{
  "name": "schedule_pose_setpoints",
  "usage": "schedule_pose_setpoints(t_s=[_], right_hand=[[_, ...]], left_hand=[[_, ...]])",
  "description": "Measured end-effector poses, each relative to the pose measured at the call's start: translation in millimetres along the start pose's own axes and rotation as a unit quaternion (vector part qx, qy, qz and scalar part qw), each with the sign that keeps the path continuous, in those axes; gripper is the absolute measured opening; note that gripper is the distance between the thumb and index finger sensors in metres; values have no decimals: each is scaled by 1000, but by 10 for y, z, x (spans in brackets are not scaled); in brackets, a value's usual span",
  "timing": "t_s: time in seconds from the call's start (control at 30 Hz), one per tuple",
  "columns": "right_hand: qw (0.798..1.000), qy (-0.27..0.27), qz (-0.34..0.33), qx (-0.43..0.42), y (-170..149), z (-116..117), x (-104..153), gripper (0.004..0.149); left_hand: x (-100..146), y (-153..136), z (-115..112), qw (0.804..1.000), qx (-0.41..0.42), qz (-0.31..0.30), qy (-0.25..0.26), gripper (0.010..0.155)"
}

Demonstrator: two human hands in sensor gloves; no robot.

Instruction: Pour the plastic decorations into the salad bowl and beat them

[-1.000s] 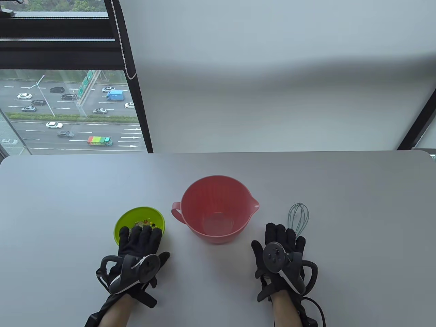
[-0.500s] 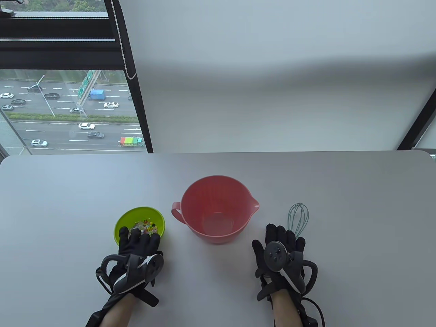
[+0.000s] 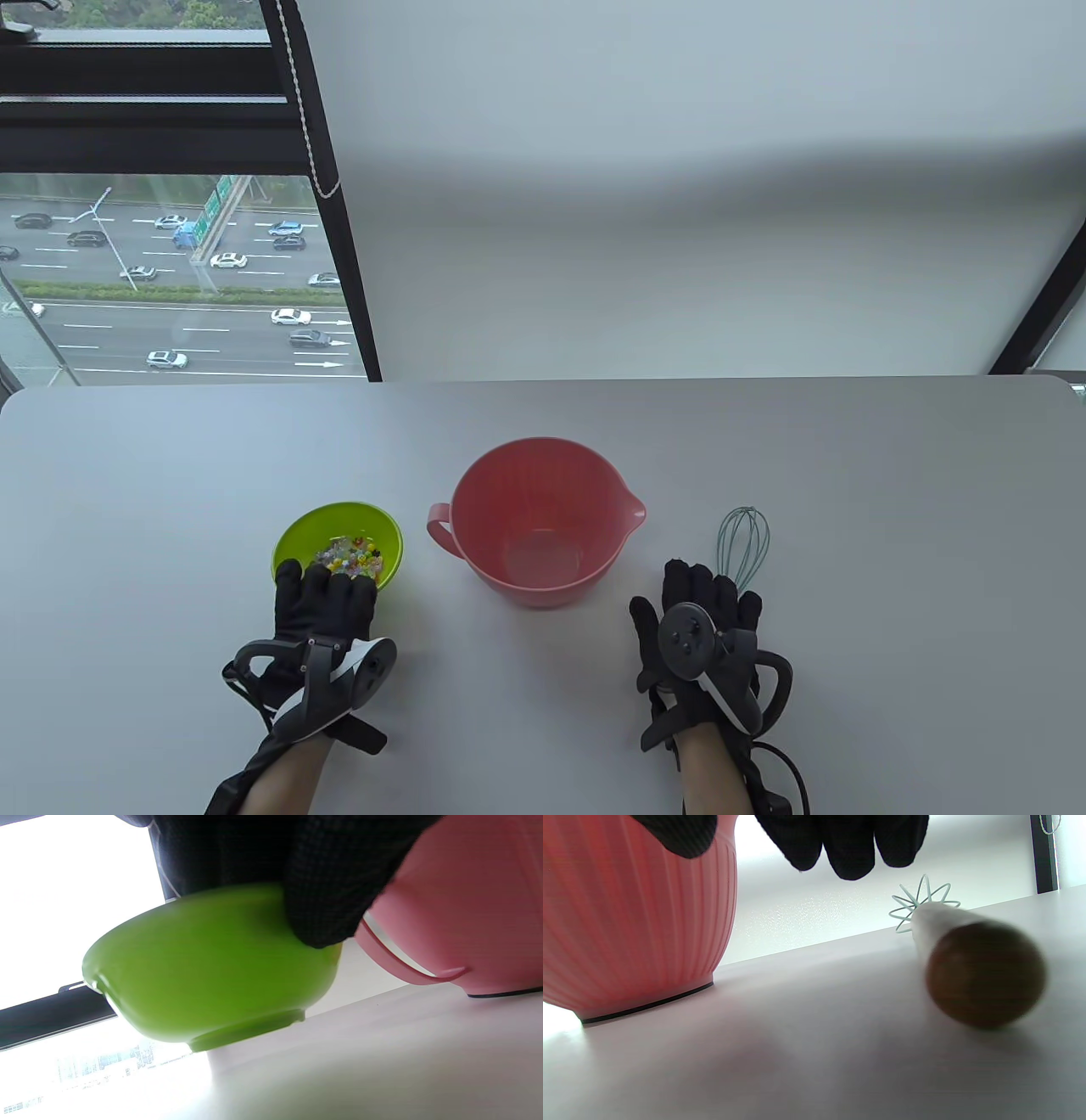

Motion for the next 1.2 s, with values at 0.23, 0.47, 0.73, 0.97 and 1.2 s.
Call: schedule_pose_setpoints(t_s=[0.23, 0.47, 0.73, 0.97, 1.2], right_hand=[[1000, 2, -2, -8, 4, -7, 12, 70], [1000, 11, 7, -15, -52, 19, -13, 70], [1000, 17, 11, -23, -79, 35, -23, 70], [1000, 11, 5, -29, -63, 22, -13, 70], [999, 9, 2, -36, -64, 29, -16, 70]], left_hand=[[-156, -36, 378, 998, -2, 8, 60, 39], [-337, 249, 795, 989, 5, -40, 141, 39], [-476, 615, 1015, 975, 22, -98, 200, 38], [-509, 838, 1021, 968, 88, -117, 203, 38], [-629, 702, 880, 955, 250, -35, 156, 38]])
Point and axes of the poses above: the tracker on the back of each hand, its own y axis roughly to the thumb side, its own x axis roughly from the fingertips to the wrist, z = x × y, the point moved 4 cm from there along -x, roughly from the wrist to the fingertips, and after that the axes turned 14 degrees about y, right-handed, at the moved point
